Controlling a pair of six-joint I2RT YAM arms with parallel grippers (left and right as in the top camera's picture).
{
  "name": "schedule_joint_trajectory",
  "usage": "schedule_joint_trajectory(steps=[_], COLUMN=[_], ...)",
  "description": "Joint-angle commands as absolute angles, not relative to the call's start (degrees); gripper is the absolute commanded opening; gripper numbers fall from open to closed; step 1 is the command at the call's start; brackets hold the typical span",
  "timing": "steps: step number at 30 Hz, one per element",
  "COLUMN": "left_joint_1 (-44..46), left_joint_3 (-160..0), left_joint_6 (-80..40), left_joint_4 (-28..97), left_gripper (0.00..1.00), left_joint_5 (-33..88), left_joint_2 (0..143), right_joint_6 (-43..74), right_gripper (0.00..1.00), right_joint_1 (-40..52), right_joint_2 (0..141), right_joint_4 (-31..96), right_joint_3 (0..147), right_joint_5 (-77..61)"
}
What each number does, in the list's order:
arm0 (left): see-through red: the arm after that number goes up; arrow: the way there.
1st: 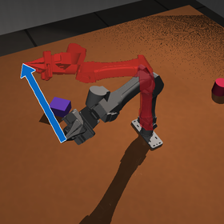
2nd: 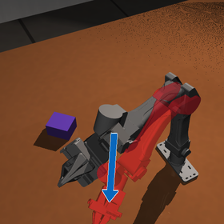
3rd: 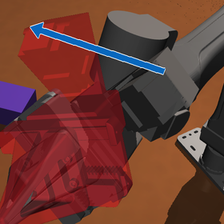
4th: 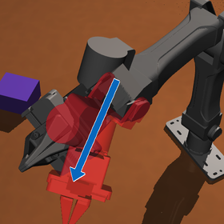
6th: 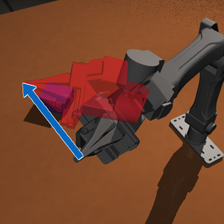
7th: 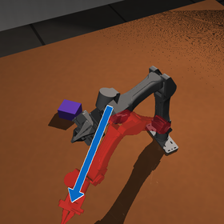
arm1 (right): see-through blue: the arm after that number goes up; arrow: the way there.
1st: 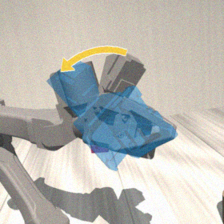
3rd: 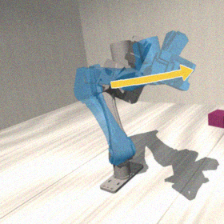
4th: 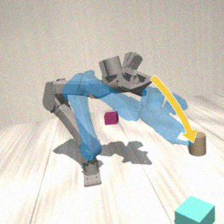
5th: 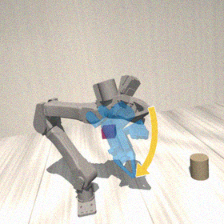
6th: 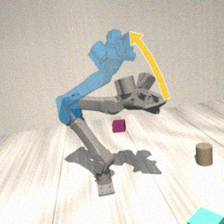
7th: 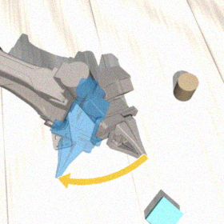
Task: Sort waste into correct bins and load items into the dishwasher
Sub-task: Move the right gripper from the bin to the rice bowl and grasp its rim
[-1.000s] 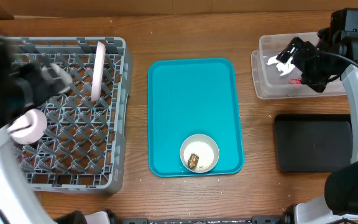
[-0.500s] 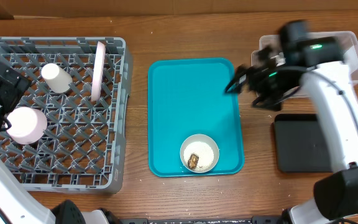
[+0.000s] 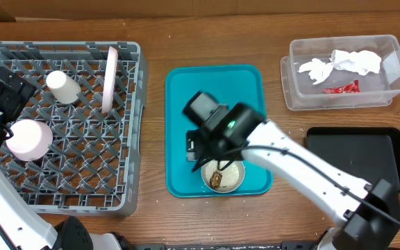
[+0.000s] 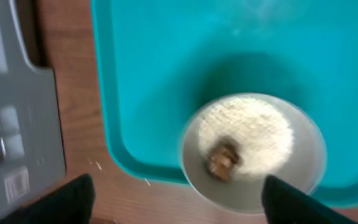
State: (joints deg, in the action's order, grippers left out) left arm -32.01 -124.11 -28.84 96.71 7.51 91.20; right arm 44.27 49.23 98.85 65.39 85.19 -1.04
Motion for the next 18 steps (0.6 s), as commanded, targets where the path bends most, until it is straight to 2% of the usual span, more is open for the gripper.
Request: schedule_joint_trajectory(steps=[1, 4, 12, 16, 18], left_joint_1=[-32.23, -32.23, -32.23, -32.23, -32.23], left_joint_3=[-124.16, -124.16, -124.16, -124.16, -124.16], left_joint_6=[-30.02, -30.02, -30.02, -30.00, -30.02], left_joint_4=[96.79, 96.79, 96.79, 96.79, 96.79], left_gripper=[1.00, 1.00, 1.00, 1.00, 1.00], left_joint_5=[7.92, 7.92, 7.92, 7.92, 7.92], left_joint_2=[91.50, 91.50, 91.50, 91.50, 91.50], right_joint_6=[52.88, 54.08, 54.04, 54.04, 54.00], right_gripper=[0.82, 0.76, 0.76, 0.63, 0.62], right_joint_1=[51.27, 51.75, 51.77, 51.81, 51.81], right_joint_2=[98.54, 99.72, 104.64, 106.83, 107.11], right_joint_4=[59.20, 55.59, 54.08, 54.26, 54.04], right_joint_3=[78.94, 75.79, 75.77, 75.77, 75.77], right_joint_5=[2.90, 2.59, -0.12, -0.12, -0.10])
